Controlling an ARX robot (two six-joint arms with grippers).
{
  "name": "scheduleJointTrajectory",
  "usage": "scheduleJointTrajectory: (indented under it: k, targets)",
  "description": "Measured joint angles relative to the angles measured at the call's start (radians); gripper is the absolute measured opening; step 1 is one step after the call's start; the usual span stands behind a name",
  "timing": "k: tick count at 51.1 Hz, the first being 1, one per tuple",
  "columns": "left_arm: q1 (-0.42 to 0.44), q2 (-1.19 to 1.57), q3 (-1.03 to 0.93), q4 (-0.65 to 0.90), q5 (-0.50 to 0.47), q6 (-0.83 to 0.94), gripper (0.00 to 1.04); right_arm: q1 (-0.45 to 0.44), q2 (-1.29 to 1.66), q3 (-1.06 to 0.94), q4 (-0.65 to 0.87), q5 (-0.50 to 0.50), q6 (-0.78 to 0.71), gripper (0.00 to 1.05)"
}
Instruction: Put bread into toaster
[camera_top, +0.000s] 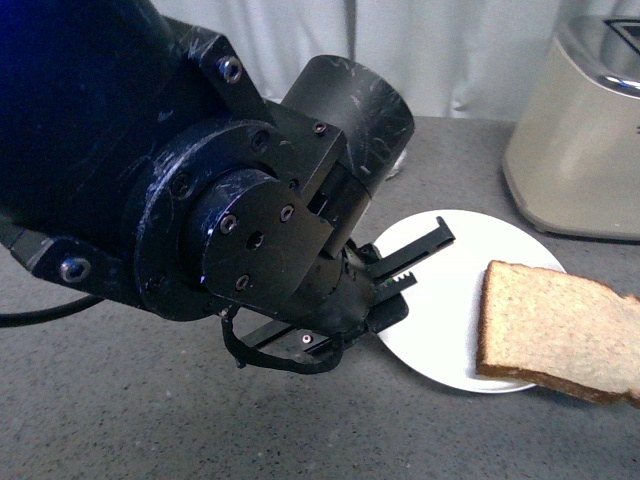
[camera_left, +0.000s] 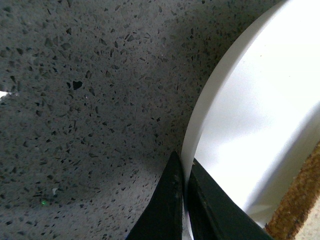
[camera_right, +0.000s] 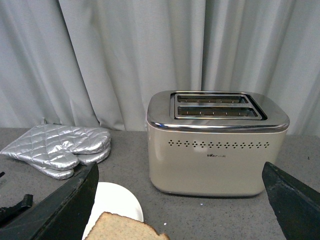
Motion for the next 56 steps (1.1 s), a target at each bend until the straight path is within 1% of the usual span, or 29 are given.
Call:
scheduleJointTrajectory:
  k: [5, 10, 18, 20, 22, 24, 27, 30, 33, 34, 35, 36, 37, 38, 39, 40, 41, 42, 43, 44, 45, 46, 47, 49, 51, 53, 54, 56]
  targets:
    - [-0.018, 0.038, 0.029, -0.006, -0.027, -0.038, 0.04, 0.000, 0.000, 0.000, 0.000, 0.000, 0.000, 0.95]
    - [-0.025, 0.050, 0.031, -0.006, -0.026, -0.047, 0.04, 0.000, 0.000, 0.000, 0.000, 0.000, 0.000, 0.95]
    - [-0.019, 0.043, 0.012, 0.001, -0.044, -0.047, 0.27, 0.000, 0.000, 0.000, 0.000, 0.000, 0.000, 0.95]
    - [-0.015, 0.035, 0.003, 0.006, -0.047, -0.047, 0.30, 0.000, 0.000, 0.000, 0.000, 0.000, 0.000, 0.95]
    - [-0.005, 0.016, -0.025, 0.022, -0.057, -0.047, 0.37, 0.000, 0.000, 0.000, 0.000, 0.000, 0.000, 0.95]
    - [0.006, 0.004, -0.044, 0.033, -0.064, -0.047, 0.41, 0.000, 0.000, 0.000, 0.000, 0.000, 0.000, 0.95]
    - [0.058, -0.067, -0.144, 0.100, -0.048, -0.046, 0.55, 0.000, 0.000, 0.000, 0.000, 0.000, 0.000, 0.95]
    - [0.125, -0.157, -0.240, 0.158, -0.034, -0.026, 0.66, 0.000, 0.000, 0.000, 0.000, 0.000, 0.000, 0.95]
    - [0.247, -0.299, -0.362, 0.201, -0.003, 0.011, 0.78, 0.000, 0.000, 0.000, 0.000, 0.000, 0.000, 0.95]
    - [0.310, -0.367, -0.414, 0.205, 0.011, 0.038, 0.84, 0.000, 0.000, 0.000, 0.000, 0.000, 0.000, 0.95]
    - [0.337, -0.396, -0.435, 0.204, 0.011, 0.038, 0.85, 0.000, 0.000, 0.000, 0.000, 0.000, 0.000, 0.95]
    - [0.390, -0.435, -0.488, 0.242, -0.002, 0.101, 0.87, 0.000, 0.000, 0.000, 0.000, 0.000, 0.000, 0.95]
    - [0.426, -0.456, -0.526, 0.303, -0.032, 0.122, 0.84, 0.000, 0.000, 0.000, 0.000, 0.002, 0.000, 0.95]
    - [0.487, -0.485, -0.593, 0.430, -0.074, 0.208, 0.77, 0.000, 0.000, 0.000, 0.000, 0.001, 0.000, 0.95]
    - [0.526, -0.507, -0.648, 0.532, -0.087, 0.285, 0.73, 0.000, 0.000, 0.000, 0.000, 0.000, 0.000, 0.95]
    - [0.579, -0.555, -0.742, 0.682, -0.091, 0.384, 0.68, 0.000, 0.000, 0.001, 0.001, -0.006, -0.001, 0.95]
    - [0.609, -0.608, -0.806, 0.761, -0.092, 0.437, 0.64, 0.000, 0.000, 0.001, 0.001, -0.006, 0.000, 0.95]
    - [0.639, -0.718, -0.883, 0.793, -0.109, 0.552, 0.59, 0.000, 0.000, 0.000, 0.000, -0.002, 0.000, 0.95]
    - [0.655, -0.817, -0.928, 0.776, -0.118, 0.616, 0.55, 0.000, 0.002, 0.000, -0.001, -0.003, 0.000, 0.95]
    - [0.667, -0.972, -0.977, 0.715, -0.124, 0.698, 0.50, 0.000, 0.005, 0.000, -0.001, -0.003, 0.000, 0.95]
    - [0.669, -1.078, -1.003, 0.652, -0.121, 0.735, 0.46, -0.001, 0.006, 0.000, -0.001, -0.003, 0.000, 0.95]
    - [0.668, -1.238, -1.033, 0.540, -0.112, 0.795, 0.41, -0.001, 0.005, 0.000, -0.002, -0.003, 0.000, 0.95]
    - [0.665, -1.409, -1.052, 0.396, -0.098, 0.846, 0.36, -0.002, 0.000, 0.000, -0.001, -0.003, 0.000, 0.95]
    - [0.661, -1.669, -1.052, 0.176, -0.095, 0.890, 0.27, -0.002, 0.000, 0.001, 0.001, -0.001, 0.000, 0.95]
    - [0.662, -1.889, -1.052, 0.019, -0.096, 0.923, 0.18, -0.002, 0.000, 0.001, 0.001, 0.001, 0.000, 0.95]
    - [0.664, -2.034, -1.052, -0.066, -0.099, 0.940, 0.09, -0.002, 0.000, 0.001, 0.001, 0.001, 0.000, 0.95]
    - [0.664, -2.073, -1.052, -0.081, -0.099, 0.945, 0.05, -0.002, 0.000, 0.001, 0.000, 0.001, 0.000, 0.95]
    - [0.664, -2.118, -1.052, -0.090, -0.098, 0.955, 0.04, -0.002, 0.000, 0.001, 0.000, 0.001, 0.000, 0.95]
